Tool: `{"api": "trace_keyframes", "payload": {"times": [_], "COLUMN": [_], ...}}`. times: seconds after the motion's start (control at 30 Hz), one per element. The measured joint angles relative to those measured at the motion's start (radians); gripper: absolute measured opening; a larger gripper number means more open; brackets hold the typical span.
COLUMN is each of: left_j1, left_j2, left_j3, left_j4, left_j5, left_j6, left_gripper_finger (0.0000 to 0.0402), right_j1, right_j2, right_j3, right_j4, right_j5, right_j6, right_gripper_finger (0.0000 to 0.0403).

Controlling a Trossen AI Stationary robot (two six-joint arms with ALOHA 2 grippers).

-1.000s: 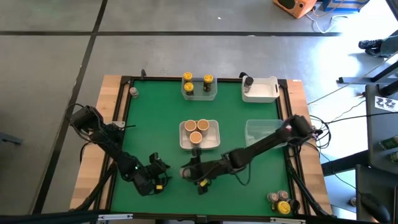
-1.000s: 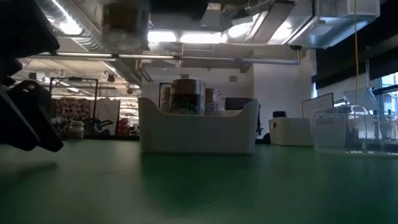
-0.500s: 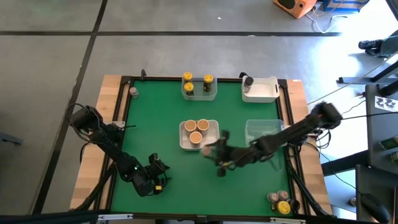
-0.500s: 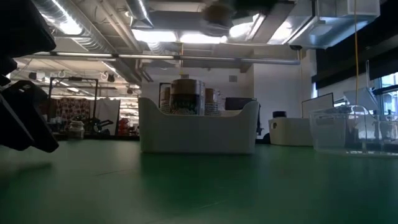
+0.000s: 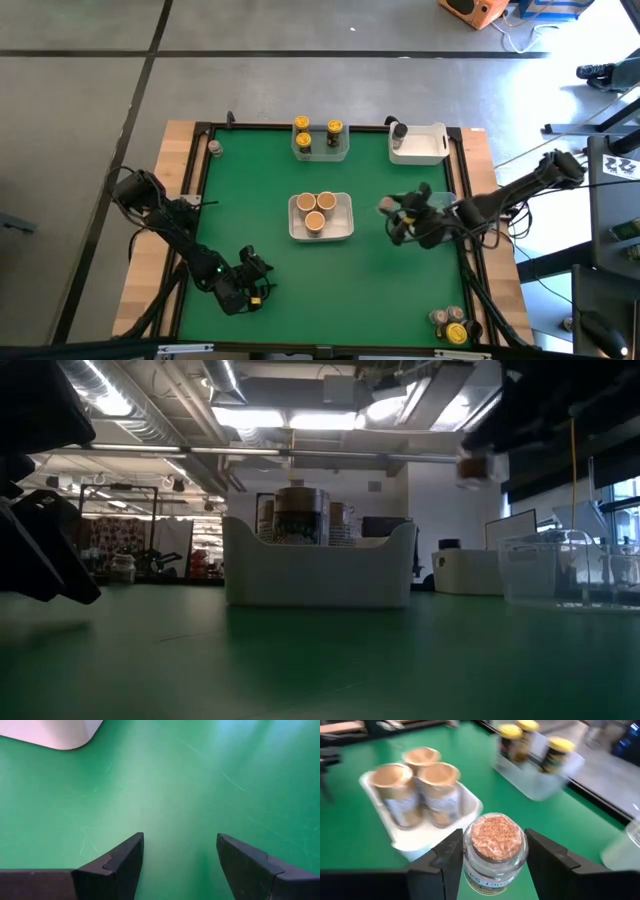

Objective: Sort spices by type
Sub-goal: Put the middle brown seasoning bottle into the bottom transparent bin

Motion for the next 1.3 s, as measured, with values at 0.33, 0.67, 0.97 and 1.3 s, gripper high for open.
{"api": "trace_keyframes", "payload": {"times": [0.33, 0.67, 0.97, 1.3], "left_j1": [0.000, 0.000, 0.000, 0.000], "left_j2": [0.000, 0.000, 0.000, 0.000], "left_j3": [0.000, 0.000, 0.000, 0.000], "left_j4": [0.000, -0.001, 0.000, -0.001], "left_j5": [-0.003, -0.004, -0.005, -0.007], "left_j6": [0.001, 0.001, 0.001, 0.001], "left_gripper_finger": [0.0233, 0.0233, 0.0233, 0.0233], "right_j1": [0.000, -0.002, -0.002, -0.002], "right_j2": [-0.061, -0.054, -0.047, -0.046], "right_j3": [-0.023, -0.094, -0.198, -0.238], "right_j4": [-0.351, -0.472, -0.312, -0.123], "right_j5": [0.011, -0.017, -0.031, -0.013], "right_j6": [0.338, 0.571, 0.574, 0.462], "right_gripper_finger": [0.0184, 0.0184, 0.0185, 0.0185]}}
